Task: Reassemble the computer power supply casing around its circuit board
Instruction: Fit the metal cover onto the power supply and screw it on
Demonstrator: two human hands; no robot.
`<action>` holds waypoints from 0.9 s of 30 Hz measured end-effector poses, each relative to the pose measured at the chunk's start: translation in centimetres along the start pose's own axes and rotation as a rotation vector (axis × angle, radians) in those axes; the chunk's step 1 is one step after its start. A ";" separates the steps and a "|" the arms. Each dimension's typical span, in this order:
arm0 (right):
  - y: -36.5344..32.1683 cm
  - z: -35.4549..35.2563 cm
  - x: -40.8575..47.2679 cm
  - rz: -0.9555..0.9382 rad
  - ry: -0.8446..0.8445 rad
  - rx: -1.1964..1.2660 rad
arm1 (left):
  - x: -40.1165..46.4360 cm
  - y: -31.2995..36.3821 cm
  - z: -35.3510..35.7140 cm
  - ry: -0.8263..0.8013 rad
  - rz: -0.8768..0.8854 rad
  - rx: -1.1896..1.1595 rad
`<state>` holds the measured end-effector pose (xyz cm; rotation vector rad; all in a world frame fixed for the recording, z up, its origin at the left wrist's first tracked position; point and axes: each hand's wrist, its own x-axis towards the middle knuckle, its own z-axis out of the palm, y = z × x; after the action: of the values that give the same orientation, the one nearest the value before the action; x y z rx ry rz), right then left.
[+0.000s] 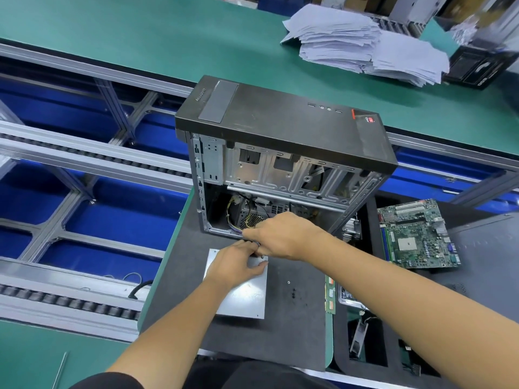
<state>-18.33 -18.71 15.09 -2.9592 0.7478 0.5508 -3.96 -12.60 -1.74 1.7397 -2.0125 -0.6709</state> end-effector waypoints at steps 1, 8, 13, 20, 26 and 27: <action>-0.1 -0.2 -0.1 0.007 -0.017 0.021 | 0.0 0.0 0.1 -0.001 -0.002 0.005; 1.2 -0.9 -0.2 -0.032 -0.028 -0.016 | 0.1 -0.1 0.1 0.009 0.015 -0.011; 0.1 0.3 0.3 0.038 0.012 0.015 | 0.0 -0.1 0.1 -0.009 0.011 -0.014; -1.1 0.4 0.7 0.240 0.029 0.159 | 0.1 -0.3 0.3 -0.010 0.029 0.003; -1.7 0.4 1.1 0.416 0.010 0.288 | 0.4 -0.2 -0.5 -0.147 0.132 -0.032; -1.7 0.2 1.1 0.430 0.001 0.322 | 0.4 -0.3 -0.9 -0.194 0.159 -0.013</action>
<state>-16.70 -17.70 14.48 -2.5095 1.3441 0.3963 -3.26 -13.11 -1.25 1.5378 -2.2418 -0.8242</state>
